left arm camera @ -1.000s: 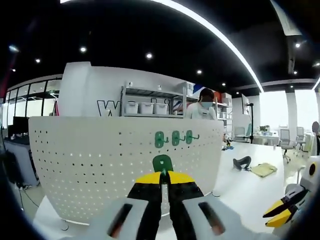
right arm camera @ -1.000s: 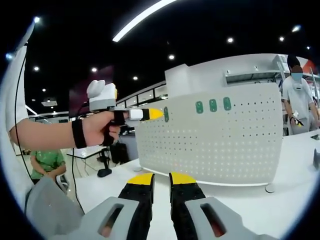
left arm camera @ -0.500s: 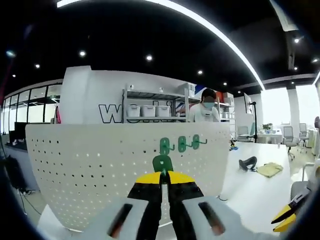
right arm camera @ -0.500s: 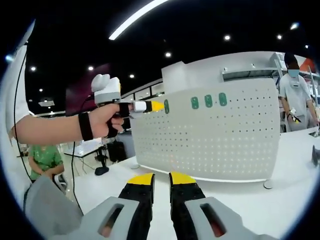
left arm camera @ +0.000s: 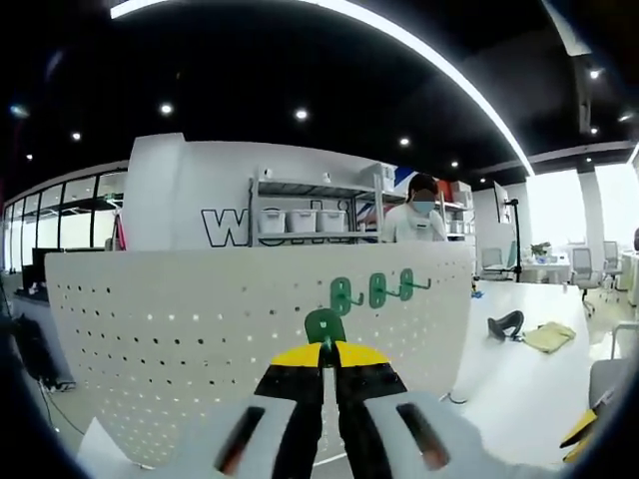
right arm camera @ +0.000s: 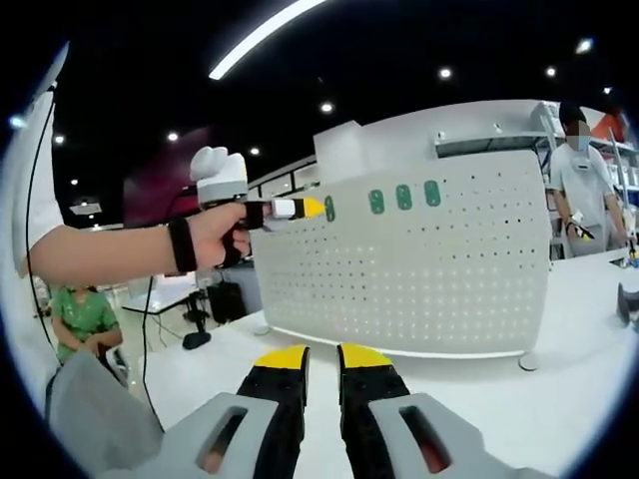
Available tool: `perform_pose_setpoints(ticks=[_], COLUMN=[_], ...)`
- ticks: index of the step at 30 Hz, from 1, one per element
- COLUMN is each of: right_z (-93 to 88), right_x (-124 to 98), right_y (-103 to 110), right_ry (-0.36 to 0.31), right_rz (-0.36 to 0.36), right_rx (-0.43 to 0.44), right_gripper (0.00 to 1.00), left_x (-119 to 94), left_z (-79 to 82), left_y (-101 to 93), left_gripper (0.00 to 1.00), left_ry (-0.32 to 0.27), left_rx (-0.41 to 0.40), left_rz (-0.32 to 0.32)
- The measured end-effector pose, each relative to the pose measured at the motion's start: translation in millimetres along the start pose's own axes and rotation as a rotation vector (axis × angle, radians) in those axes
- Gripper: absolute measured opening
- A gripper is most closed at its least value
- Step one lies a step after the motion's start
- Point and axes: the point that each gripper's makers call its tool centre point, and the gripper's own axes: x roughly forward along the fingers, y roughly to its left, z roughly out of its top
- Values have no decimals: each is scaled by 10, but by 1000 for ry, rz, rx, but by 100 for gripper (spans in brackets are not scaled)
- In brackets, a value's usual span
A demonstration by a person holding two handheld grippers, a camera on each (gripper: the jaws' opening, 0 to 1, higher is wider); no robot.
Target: Insert the hook assembly into the mounting plate slot until the hook locks in place.
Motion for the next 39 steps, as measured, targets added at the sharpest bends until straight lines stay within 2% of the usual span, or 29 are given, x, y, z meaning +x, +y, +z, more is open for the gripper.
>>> perform_pose_setpoints(ticks=[10, 19, 24, 30, 39], right_z=[-33, -60, -65, -86, -122], right_x=[-16, -30, -41, -36, -51], right_y=[-63, -73, -101, -113, -156], right_ry=[3, 14, 14, 18, 26], right_rz=[-20, -20, -28, -32, -43], right_rx=[11, 12, 17, 20, 32], right_gripper=[10, 10, 10, 10, 10], left_x=[146, 267, 349, 429, 545], left_z=[71, 153, 158, 236, 157], left_y=[31, 113, 133, 154, 191], left_gripper=[3, 3, 3, 3, 3], left_ry=[-18, -30, -17, -39, -17], left_rx=[37, 33, 38, 48, 58], left_rz=[33, 68, 79, 90, 111])
